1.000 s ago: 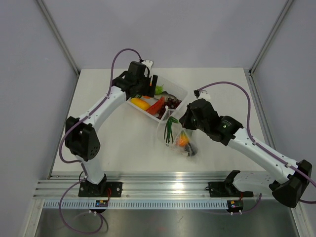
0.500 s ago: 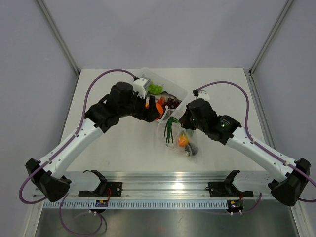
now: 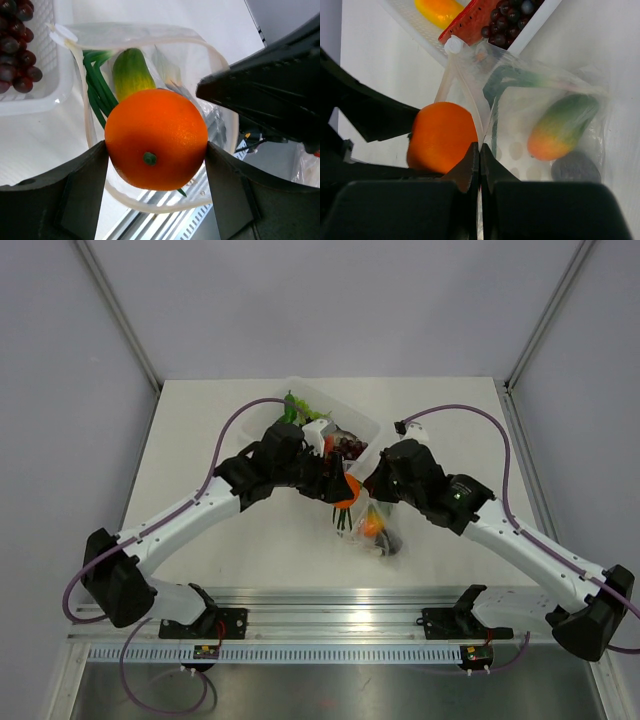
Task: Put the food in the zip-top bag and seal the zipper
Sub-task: Place the fake fruit in the zipper food storage bag.
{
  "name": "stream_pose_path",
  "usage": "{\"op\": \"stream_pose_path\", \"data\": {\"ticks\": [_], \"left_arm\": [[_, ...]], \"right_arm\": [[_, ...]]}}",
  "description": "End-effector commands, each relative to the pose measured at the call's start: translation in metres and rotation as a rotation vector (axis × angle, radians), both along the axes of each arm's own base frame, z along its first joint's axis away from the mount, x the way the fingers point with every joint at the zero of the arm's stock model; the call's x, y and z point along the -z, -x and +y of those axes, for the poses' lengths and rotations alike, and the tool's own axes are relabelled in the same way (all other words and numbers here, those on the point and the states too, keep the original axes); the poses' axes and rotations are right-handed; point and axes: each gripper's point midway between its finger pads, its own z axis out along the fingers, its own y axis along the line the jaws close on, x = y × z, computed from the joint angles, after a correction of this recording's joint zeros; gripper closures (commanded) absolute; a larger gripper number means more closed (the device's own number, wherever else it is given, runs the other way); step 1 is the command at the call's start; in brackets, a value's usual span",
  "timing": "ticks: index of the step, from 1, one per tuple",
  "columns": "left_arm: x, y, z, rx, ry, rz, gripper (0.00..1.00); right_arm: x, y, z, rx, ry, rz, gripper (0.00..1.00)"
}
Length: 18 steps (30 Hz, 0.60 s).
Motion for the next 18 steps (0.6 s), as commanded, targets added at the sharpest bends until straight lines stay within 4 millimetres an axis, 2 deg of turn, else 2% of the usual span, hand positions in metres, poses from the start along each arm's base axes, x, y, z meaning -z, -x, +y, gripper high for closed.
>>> {"op": "stream_pose_path", "data": {"ticks": [1, 2, 3, 4, 5, 9, 11, 15, 18], "left_arm": [[-0.009, -0.009, -0.022, 0.024, 0.064, -0.021, 0.43], [-0.005, -0.012, -0.026, 0.027, 0.054, -0.008, 0.25], [-0.003, -0.013, -0.027, 0.024, 0.045, 0.001, 0.13], [0.0, -0.012, -0.026, 0.026, 0.028, 0.016, 0.05], [0.0, -0.01, -0.027, 0.035, 0.026, 0.021, 0.01], [-0.024, -0.004, -0.024, 0.07, 0.053, -0.034, 0.01], [-0.029, -0.002, -0.017, 0.064, 0.036, -0.049, 0.01], [-0.056, 0.004, 0.004, 0.044, 0.018, -0.14, 0.01], [-0.068, 0.001, 0.02, 0.0, -0.008, -0.205, 0.01]], "right_arm": [[-0.034, 0.001, 0.001, 0.009, -0.064, -0.058, 1.0], [-0.035, 0.001, 0.0, 0.011, -0.064, -0.058, 1.0], [-0.036, 0.002, -0.001, 0.011, -0.063, -0.057, 1.0], [-0.037, 0.002, -0.002, 0.012, -0.065, -0.06, 1.0], [-0.038, 0.003, -0.003, 0.014, -0.064, -0.059, 1.0], [-0.036, 0.004, -0.005, 0.018, -0.057, -0.056, 1.0], [-0.037, 0.005, -0.006, 0.021, -0.059, -0.055, 1.0], [-0.037, 0.005, -0.007, 0.022, -0.058, -0.056, 1.0], [-0.037, 0.005, -0.007, 0.021, -0.055, -0.056, 1.0]]}}
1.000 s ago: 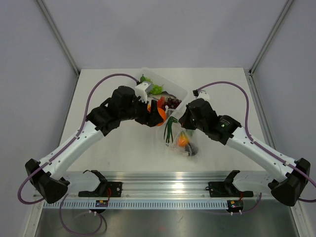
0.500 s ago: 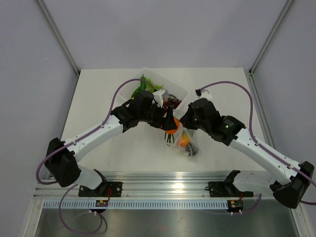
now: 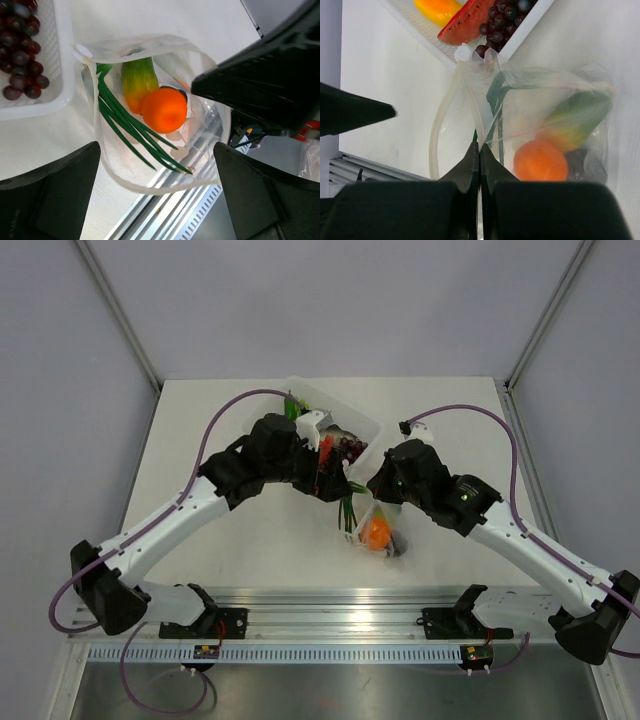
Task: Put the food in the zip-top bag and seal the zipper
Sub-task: Place the fake fruit in the zipper food storage bag, then pick up the fake vegetable from the bin.
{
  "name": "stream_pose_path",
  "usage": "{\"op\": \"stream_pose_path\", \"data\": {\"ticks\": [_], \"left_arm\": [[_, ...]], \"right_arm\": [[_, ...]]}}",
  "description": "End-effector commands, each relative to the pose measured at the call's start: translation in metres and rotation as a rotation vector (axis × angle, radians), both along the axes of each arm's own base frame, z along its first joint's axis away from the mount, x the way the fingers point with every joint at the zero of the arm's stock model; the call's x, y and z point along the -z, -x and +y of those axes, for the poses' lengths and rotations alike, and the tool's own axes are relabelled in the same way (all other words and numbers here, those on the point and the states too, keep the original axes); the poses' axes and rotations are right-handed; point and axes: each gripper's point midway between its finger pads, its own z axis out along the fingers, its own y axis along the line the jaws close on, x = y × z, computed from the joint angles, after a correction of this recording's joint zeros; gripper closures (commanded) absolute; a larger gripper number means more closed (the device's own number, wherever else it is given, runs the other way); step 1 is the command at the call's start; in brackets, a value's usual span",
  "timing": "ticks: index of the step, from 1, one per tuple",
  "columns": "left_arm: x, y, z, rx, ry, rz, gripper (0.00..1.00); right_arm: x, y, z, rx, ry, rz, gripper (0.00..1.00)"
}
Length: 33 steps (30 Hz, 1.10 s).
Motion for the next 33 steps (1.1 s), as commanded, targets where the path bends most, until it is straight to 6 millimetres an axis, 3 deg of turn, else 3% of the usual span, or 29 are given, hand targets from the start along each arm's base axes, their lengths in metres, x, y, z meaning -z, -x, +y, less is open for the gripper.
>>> {"op": "stream_pose_path", "data": {"ticks": [1, 8, 13, 14, 15, 17, 20, 21, 23, 24, 25, 30, 31, 33], "left_arm": [[-0.041, -0.012, 0.025, -0.077, -0.005, -0.169, 0.01], [-0.033, -0.058, 0.06, -0.214, -0.031, -0.151, 0.01], [-0.027, -0.111, 0.087, -0.383, -0.051, -0.186, 0.01], [-0.012, -0.122, 0.087, -0.392, -0.089, -0.156, 0.01], [-0.021, -0.127, 0.088, -0.398, -0.099, -0.155, 0.01], [-0.006, -0.146, 0.093, -0.442, -0.173, -0.147, 0.01], [-0.012, -0.17, 0.101, -0.483, -0.215, -0.162, 0.01], [0.002, -0.179, 0.102, -0.488, -0.253, -0.142, 0.01], [-0.001, -0.2, 0.113, -0.543, -0.297, -0.174, 0.01], [0.016, -0.21, 0.12, -0.559, -0.351, -0.145, 0.01], [0.012, -0.219, 0.121, -0.57, -0.358, -0.158, 0.03], [0.04, -0.254, 0.13, -0.598, -0.462, -0.166, 0.15], [0.056, -0.261, 0.13, -0.6, -0.496, -0.152, 0.18], [0.058, -0.275, 0.129, -0.606, -0.505, -0.175, 0.23]], "right_arm": [[-0.03, -0.002, 0.001, 0.017, -0.055, -0.064, 1.0], [-0.031, -0.002, -0.001, 0.01, -0.046, -0.073, 1.0], [-0.031, -0.001, -0.003, 0.009, -0.046, -0.082, 1.0], [-0.03, -0.001, -0.003, 0.006, -0.043, -0.082, 1.0], [-0.029, -0.001, -0.002, 0.004, -0.042, -0.081, 1.0], [-0.027, -0.001, -0.002, 0.002, -0.039, -0.082, 1.0], [-0.025, -0.002, -0.002, 0.001, -0.033, -0.082, 1.0], [-0.022, -0.002, -0.003, 0.0, -0.025, -0.08, 1.0], [-0.022, -0.003, -0.002, -0.001, -0.024, -0.084, 1.0], [-0.021, -0.003, -0.001, -0.003, -0.021, -0.083, 1.0], [-0.022, -0.004, -0.001, -0.002, -0.022, -0.086, 1.0], [-0.021, -0.007, 0.001, -0.007, -0.013, -0.09, 1.0], [-0.019, -0.007, 0.002, -0.008, -0.009, -0.086, 1.0], [-0.018, -0.007, 0.003, -0.011, -0.01, -0.085, 1.0]]}}
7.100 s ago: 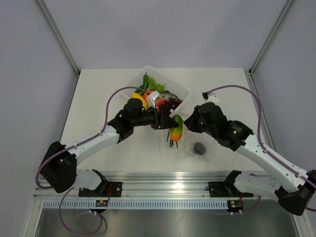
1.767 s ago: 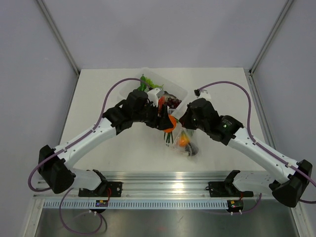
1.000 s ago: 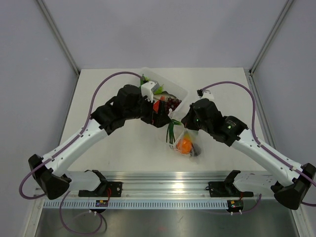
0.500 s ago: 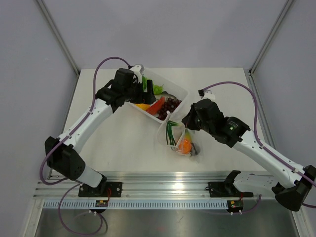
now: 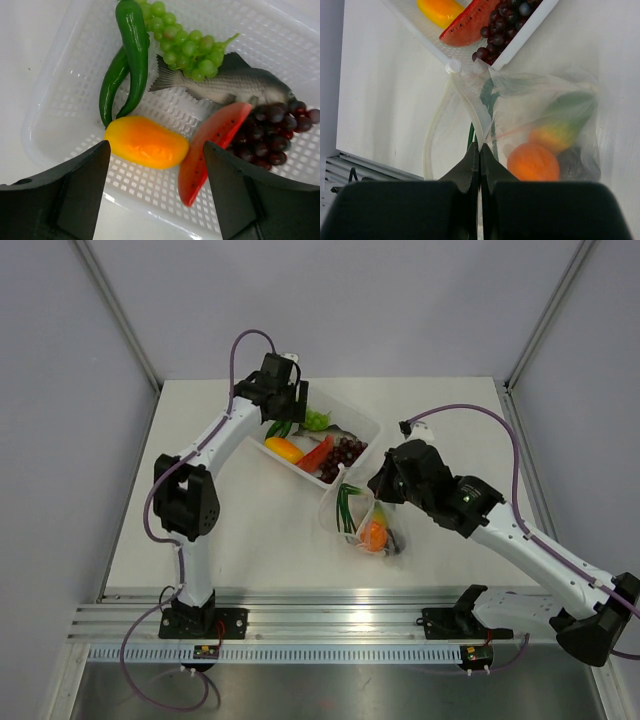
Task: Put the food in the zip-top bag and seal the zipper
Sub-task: Pick up the fake vegetable from the bin.
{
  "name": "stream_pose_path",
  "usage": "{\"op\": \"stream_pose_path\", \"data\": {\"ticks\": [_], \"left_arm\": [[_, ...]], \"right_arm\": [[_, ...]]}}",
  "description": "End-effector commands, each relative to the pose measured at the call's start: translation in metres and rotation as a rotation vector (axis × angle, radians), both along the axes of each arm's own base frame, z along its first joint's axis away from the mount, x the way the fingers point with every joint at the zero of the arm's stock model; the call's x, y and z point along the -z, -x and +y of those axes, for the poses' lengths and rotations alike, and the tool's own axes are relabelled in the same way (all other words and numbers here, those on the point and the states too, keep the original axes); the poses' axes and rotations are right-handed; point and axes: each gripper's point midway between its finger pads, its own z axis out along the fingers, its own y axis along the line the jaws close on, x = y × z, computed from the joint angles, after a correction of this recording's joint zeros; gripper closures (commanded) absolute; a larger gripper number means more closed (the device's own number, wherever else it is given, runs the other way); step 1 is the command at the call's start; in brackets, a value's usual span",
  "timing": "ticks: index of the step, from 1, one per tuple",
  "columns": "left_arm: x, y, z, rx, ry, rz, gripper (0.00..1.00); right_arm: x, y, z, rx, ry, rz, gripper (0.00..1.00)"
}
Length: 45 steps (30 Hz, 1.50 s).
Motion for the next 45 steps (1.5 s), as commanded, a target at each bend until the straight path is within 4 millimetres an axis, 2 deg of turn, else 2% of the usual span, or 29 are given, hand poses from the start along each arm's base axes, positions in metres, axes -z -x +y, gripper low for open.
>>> {"op": "stream_pose_path", "data": {"ticks": [1, 4, 5, 6, 7, 8, 11, 12, 13, 14, 18, 20, 21, 24, 26, 28, 31, 32, 33, 34, 35, 36, 38, 39, 44, 45], "left_arm": [[0.008, -0.029, 0.007, -0.019, -0.088, -0.04, 0.24], [0.015, -0.047, 0.006, -0.023, -0.082, -0.05, 0.28], [0.033, -0.053, 0.006, -0.029, -0.097, -0.025, 0.29], [0.028, -0.06, 0.008, -0.04, -0.097, -0.041, 0.31], [0.033, -0.065, 0.009, -0.046, -0.102, -0.038, 0.32], [0.047, -0.069, 0.01, -0.049, -0.112, -0.017, 0.32], [0.051, -0.083, 0.011, -0.067, -0.114, -0.032, 0.32], [0.065, -0.087, 0.012, -0.073, -0.129, -0.017, 0.32], [0.062, -0.093, 0.01, -0.075, -0.127, -0.031, 0.32], [0.07, -0.098, 0.01, -0.084, -0.137, -0.028, 0.32], [0.088, -0.106, 0.009, -0.086, -0.15, -0.016, 0.32], [0.089, -0.112, 0.008, -0.088, -0.147, -0.03, 0.33], [0.096, -0.113, 0.008, -0.087, -0.152, -0.024, 0.34], [0.097, -0.12, 0.011, -0.1, -0.15, -0.029, 0.4], [0.098, -0.121, 0.011, -0.106, -0.145, -0.029, 0.47], [0.091, -0.121, 0.009, -0.107, -0.134, -0.04, 0.53], [0.082, -0.118, 0.009, -0.106, -0.124, -0.047, 0.69], [0.063, -0.116, 0.008, -0.106, -0.112, -0.076, 0.71], [0.065, -0.11, 0.01, -0.104, -0.121, -0.063, 0.74], [0.058, -0.108, 0.01, -0.103, -0.12, -0.073, 0.77], [0.037, -0.103, 0.01, -0.101, -0.11, -0.103, 0.78], [0.037, -0.096, 0.011, -0.094, -0.118, -0.093, 0.82], [0.021, -0.089, 0.01, -0.089, -0.112, -0.115, 0.86], [0.008, -0.082, 0.012, -0.088, -0.105, -0.127, 0.89], [-0.03, -0.058, 0.012, -0.064, -0.044, -0.171, 0.95], [-0.049, -0.053, 0.012, -0.062, -0.02, -0.206, 0.98]], "right_arm": [[-0.012, -0.009, 0.006, 0.007, -0.019, -0.056, 1.0], [-0.01, -0.009, 0.008, 0.006, -0.029, -0.05, 1.0], [-0.007, -0.008, 0.009, 0.001, -0.028, -0.043, 1.0], [-0.007, -0.008, 0.009, 0.002, -0.028, -0.041, 1.0], [-0.006, -0.008, 0.01, 0.001, -0.03, -0.038, 1.0], [-0.006, -0.008, 0.009, 0.001, -0.03, -0.036, 1.0], [-0.005, -0.008, 0.009, 0.006, -0.028, -0.036, 1.0], [-0.005, -0.009, 0.009, 0.005, -0.026, -0.036, 1.0], [-0.004, -0.009, 0.01, 0.006, -0.024, -0.033, 1.0], [-0.003, -0.01, 0.01, 0.006, -0.022, -0.031, 1.0], [0.002, -0.01, 0.013, 0.002, -0.022, -0.02, 1.0], [0.005, -0.01, 0.014, -0.002, -0.018, -0.012, 1.0], [0.004, -0.011, 0.015, -0.002, -0.019, -0.013, 1.0], [0.007, -0.012, 0.015, -0.002, -0.009, -0.008, 1.0], [0.007, -0.012, 0.015, 0.0, -0.004, -0.01, 1.0], [0.008, -0.013, 0.015, 0.0, -0.002, -0.011, 1.0], [0.01, -0.014, 0.015, 0.001, 0.004, -0.008, 1.0], [0.01, -0.014, 0.016, 0.002, 0.003, -0.006, 1.0], [0.012, -0.014, 0.016, 0.003, 0.005, -0.002, 1.0], [0.012, -0.015, 0.016, 0.002, 0.005, -0.004, 1.0], [0.012, -0.015, 0.017, 0.003, 0.004, -0.003, 1.0], [0.012, -0.015, 0.017, 0.003, 0.005, -0.002, 1.0], [0.01, -0.015, 0.017, 0.002, 0.002, -0.007, 1.0], [0.009, -0.015, 0.016, 0.003, 0.002, -0.01, 1.0], [0.004, -0.013, 0.012, 0.013, -0.003, -0.02, 1.0], [0.003, -0.013, 0.01, 0.018, -0.005, -0.023, 1.0]]}}
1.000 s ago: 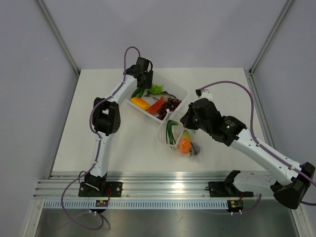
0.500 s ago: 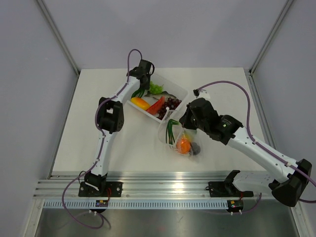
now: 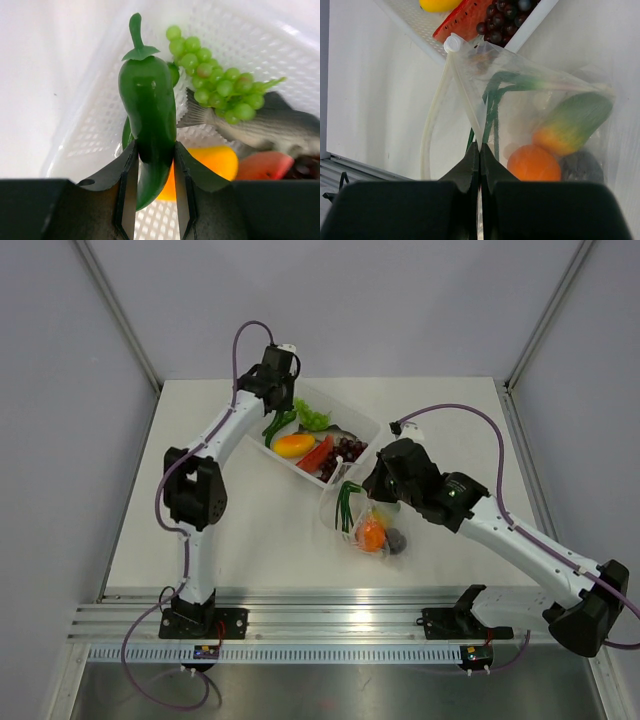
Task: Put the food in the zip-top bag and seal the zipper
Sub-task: Pick up the fake vegetable from the bin, then place the fake vegetable in the zipper food storage bag.
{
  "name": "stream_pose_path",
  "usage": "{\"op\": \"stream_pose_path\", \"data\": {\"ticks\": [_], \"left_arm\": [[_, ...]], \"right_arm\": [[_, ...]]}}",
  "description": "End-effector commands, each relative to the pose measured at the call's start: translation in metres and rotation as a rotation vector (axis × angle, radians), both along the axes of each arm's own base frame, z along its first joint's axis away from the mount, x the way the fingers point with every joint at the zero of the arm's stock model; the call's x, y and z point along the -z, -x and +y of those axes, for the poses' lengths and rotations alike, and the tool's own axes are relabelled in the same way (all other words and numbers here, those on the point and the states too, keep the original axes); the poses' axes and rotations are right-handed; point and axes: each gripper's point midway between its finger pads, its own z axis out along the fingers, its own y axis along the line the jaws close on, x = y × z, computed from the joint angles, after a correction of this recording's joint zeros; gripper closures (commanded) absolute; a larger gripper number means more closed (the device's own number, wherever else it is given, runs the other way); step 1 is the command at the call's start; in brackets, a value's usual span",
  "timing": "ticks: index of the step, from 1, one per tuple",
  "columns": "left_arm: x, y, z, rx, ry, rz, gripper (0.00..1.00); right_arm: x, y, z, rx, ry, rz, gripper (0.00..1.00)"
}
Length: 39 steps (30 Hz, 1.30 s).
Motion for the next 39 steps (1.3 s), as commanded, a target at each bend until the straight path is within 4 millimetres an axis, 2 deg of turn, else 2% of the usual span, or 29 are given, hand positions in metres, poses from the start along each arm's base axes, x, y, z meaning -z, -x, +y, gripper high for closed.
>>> {"op": "stream_pose_path", "data": {"ticks": [1, 2, 3, 4, 6, 7, 8, 10, 11, 12, 13, 14, 15, 16, 17, 18, 20, 21, 22, 24, 25, 28, 31, 36, 38, 39], "left_arm": [[-0.082, 0.009, -0.005, 0.026, 0.093, -0.179, 1.0], [-0.088, 0.013, -0.009, 0.045, 0.111, -0.186, 1.0], [-0.108, 0.016, -0.01, 0.054, 0.137, -0.232, 1.0], [-0.105, 0.022, -0.012, 0.071, 0.149, -0.223, 1.0], [-0.118, 0.027, -0.016, 0.092, 0.183, -0.252, 1.0], [-0.134, 0.034, -0.018, 0.109, 0.209, -0.279, 1.0], [-0.132, 0.043, -0.025, 0.153, 0.242, -0.263, 1.0], [-0.15, 0.054, -0.036, 0.202, 0.31, -0.307, 1.0], [-0.174, 0.072, -0.043, 0.26, 0.367, -0.347, 1.0], [-0.17, 0.079, -0.047, 0.281, 0.401, -0.354, 1.0], [-0.177, 0.092, -0.054, 0.328, 0.436, -0.362, 1.0], [-0.198, 0.108, -0.054, 0.357, 0.459, -0.407, 1.0], [-0.193, 0.119, -0.056, 0.374, 0.466, -0.402, 1.0], [-0.196, 0.132, -0.061, 0.411, 0.488, -0.402, 1.0], [-0.217, 0.151, -0.059, 0.436, 0.516, -0.447, 1.0], [-0.207, 0.161, -0.062, 0.446, 0.542, -0.422, 1.0], [-0.213, 0.19, -0.072, 0.513, 0.617, -0.414, 1.0], [-0.233, 0.207, -0.072, 0.544, 0.658, -0.471, 1.0], [-0.216, 0.224, -0.081, 0.585, 0.692, -0.434, 1.0], [-0.245, 0.251, -0.085, 0.648, 0.8, -0.533, 1.0], [-0.229, 0.262, -0.093, 0.673, 0.821, -0.5, 1.0], [-0.227, 0.283, -0.108, 0.719, 0.875, -0.505, 1.0], [-0.207, 0.295, -0.126, 0.752, 0.907, -0.433, 1.0], [-0.184, 0.305, -0.138, 0.758, 0.947, -0.383, 1.0], [-0.183, 0.307, -0.141, 0.759, 0.982, -0.385, 1.0], [-0.175, 0.307, -0.143, 0.754, 0.987, -0.366, 1.0]], "right_arm": [[-0.017, -0.002, -0.002, 0.021, -0.03, -0.052, 1.0], [-0.018, -0.001, -0.003, 0.019, -0.03, -0.052, 1.0], [-0.019, -0.001, -0.004, 0.022, -0.028, -0.055, 1.0], [-0.019, 0.0, -0.005, 0.026, -0.029, -0.057, 1.0], [-0.022, 0.001, -0.008, 0.028, -0.032, -0.063, 1.0], [-0.022, 0.001, -0.009, 0.034, -0.031, -0.062, 1.0], [-0.024, 0.002, -0.01, 0.036, -0.036, -0.067, 1.0], [-0.025, 0.003, -0.012, 0.044, -0.041, -0.067, 1.0], [-0.026, 0.004, -0.013, 0.045, -0.046, -0.069, 1.0], [-0.027, 0.004, -0.013, 0.046, -0.052, -0.069, 1.0], [-0.028, 0.005, -0.012, 0.045, -0.059, -0.07, 1.0], [-0.029, 0.005, -0.012, 0.046, -0.065, -0.071, 1.0], [-0.029, 0.006, -0.012, 0.044, -0.069, -0.068, 1.0], [-0.03, 0.006, -0.011, 0.046, -0.077, -0.067, 1.0], [-0.03, 0.007, -0.011, 0.046, -0.08, -0.067, 1.0], [-0.03, 0.007, -0.011, 0.044, -0.08, -0.067, 1.0], [-0.031, 0.007, -0.011, 0.045, -0.084, -0.068, 1.0], [-0.031, 0.007, -0.012, 0.048, -0.081, -0.068, 1.0], [-0.031, 0.007, -0.013, 0.049, -0.079, -0.07, 1.0], [-0.034, 0.007, -0.013, 0.054, -0.081, -0.077, 1.0], [-0.035, 0.006, -0.014, 0.054, -0.079, -0.082, 1.0], [-0.038, 0.005, -0.013, 0.057, -0.086, -0.083, 1.0], [-0.04, 0.006, -0.012, 0.053, -0.101, -0.083, 1.0], [-0.042, 0.009, -0.015, 0.061, -0.112, -0.084, 1.0], [-0.042, 0.01, -0.016, 0.061, -0.111, -0.083, 1.0], [-0.042, 0.01, -0.017, 0.063, -0.109, -0.083, 1.0]]}}
